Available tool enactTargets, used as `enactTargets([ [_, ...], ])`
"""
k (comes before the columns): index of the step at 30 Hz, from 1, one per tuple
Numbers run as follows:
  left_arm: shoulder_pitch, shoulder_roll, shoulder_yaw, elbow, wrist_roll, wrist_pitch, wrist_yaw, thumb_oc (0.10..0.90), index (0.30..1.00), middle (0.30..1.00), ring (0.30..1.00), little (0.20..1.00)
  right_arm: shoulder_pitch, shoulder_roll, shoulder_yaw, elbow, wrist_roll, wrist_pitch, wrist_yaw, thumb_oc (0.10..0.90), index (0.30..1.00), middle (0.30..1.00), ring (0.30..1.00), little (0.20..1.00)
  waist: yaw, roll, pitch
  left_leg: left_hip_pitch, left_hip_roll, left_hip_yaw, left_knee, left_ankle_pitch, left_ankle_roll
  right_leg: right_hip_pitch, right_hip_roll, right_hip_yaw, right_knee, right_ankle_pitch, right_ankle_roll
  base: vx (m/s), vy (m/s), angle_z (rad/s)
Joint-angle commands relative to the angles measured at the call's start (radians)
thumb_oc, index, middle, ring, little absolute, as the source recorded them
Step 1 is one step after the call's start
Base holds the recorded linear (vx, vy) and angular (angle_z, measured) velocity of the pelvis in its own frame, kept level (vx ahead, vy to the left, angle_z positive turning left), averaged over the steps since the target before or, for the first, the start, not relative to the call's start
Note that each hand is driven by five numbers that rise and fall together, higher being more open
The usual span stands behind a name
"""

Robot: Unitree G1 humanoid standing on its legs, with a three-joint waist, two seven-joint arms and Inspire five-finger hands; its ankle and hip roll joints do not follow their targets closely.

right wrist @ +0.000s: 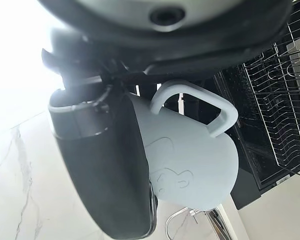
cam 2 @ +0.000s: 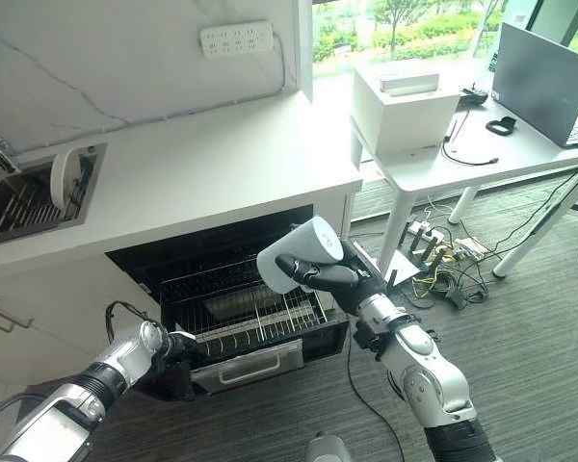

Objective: Place the dishes in the dishwasher.

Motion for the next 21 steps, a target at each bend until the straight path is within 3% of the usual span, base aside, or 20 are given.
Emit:
enactTargets([
  [1, 0.218, -0.032, -0.118, -0.016, -0.124, 0.029, -0.510, 0.800, 0.900, 0.900, 0.900, 0.900, -0.112, 0.024, -0.065, -0.129, 0.030, -0.111, 0.045, 0.400, 0.300, 0.300, 0.300, 0.300, 0.037, -0.006, -0.004, -0.022, 0.037, -0.039, 0.081, -0.134, -0.011, 0.007, -0.016, -0.041, 0.047, -0.114, 0.089, 0.00, 0.000, 0.00],
  [3, 0.223, -0.009, -0.119, -0.056, -0.129, 0.040, -0.559, 0.800, 0.900, 0.900, 0.900, 0.900, -0.106, 0.017, -0.070, -0.130, 0.034, -0.115, 0.043, 0.400, 0.300, 0.300, 0.300, 0.300, 0.043, -0.006, -0.005, -0.024, 0.035, -0.043, 0.081, -0.134, -0.011, 0.009, -0.019, -0.047, 0.047, -0.114, 0.089, 0.00, 0.000, 0.00],
  [6, 0.226, 0.022, -0.117, -0.106, -0.148, 0.034, -0.548, 0.800, 0.900, 0.900, 0.900, 0.900, -0.100, 0.015, -0.075, -0.121, 0.032, -0.126, 0.048, 0.400, 0.300, 0.300, 0.300, 0.300, 0.052, -0.005, -0.004, -0.027, 0.034, -0.048, 0.081, -0.132, -0.012, 0.011, -0.022, -0.056, 0.047, -0.114, 0.089, 0.00, 0.005, 0.11],
  [10, 0.200, 0.079, -0.004, -0.226, -0.330, 0.012, -0.327, 0.800, 0.900, 0.900, 0.900, 0.900, -0.072, 0.009, -0.073, -0.119, 0.031, -0.157, 0.038, 0.400, 0.300, 0.300, 0.300, 0.300, 0.071, -0.010, -0.007, -0.030, 0.032, -0.060, 0.081, -0.126, -0.014, 0.017, -0.024, -0.069, 0.047, -0.114, 0.086, 0.00, -0.006, 0.05],
  [16, 0.182, 0.155, 0.206, -0.466, -0.651, 0.055, -0.117, 0.800, 0.900, 0.900, 0.900, 0.900, -0.020, 0.010, -0.109, -0.097, 0.012, -0.201, 0.059, 0.400, 0.300, 0.300, 0.300, 0.300, 0.096, -0.013, -0.002, -0.031, 0.031, -0.072, 0.081, -0.119, -0.018, 0.025, -0.030, -0.086, 0.047, -0.108, 0.083, 0.00, -0.006, 0.12],
  [19, 0.196, 0.184, 0.300, -0.504, -0.777, -0.004, -0.002, 0.800, 0.900, 0.900, 0.900, 0.900, -0.001, 0.007, -0.121, -0.087, 0.010, -0.221, 0.060, 0.400, 0.300, 0.300, 0.300, 0.300, 0.107, -0.016, -0.002, -0.033, 0.030, -0.077, 0.081, -0.115, -0.021, 0.028, -0.034, -0.093, 0.047, -0.106, 0.082, 0.01, -0.006, 0.23],
  [21, 0.206, 0.190, 0.362, -0.481, -0.854, -0.088, 0.082, 0.800, 0.900, 0.900, 0.900, 0.900, 0.002, 0.007, -0.127, -0.077, 0.006, -0.230, 0.054, 0.400, 0.300, 0.300, 0.300, 0.300, 0.116, -0.021, -0.003, -0.033, 0.029, -0.082, 0.081, -0.113, -0.022, 0.031, -0.035, -0.098, 0.047, -0.107, 0.080, 0.01, -0.011, 0.13],
])
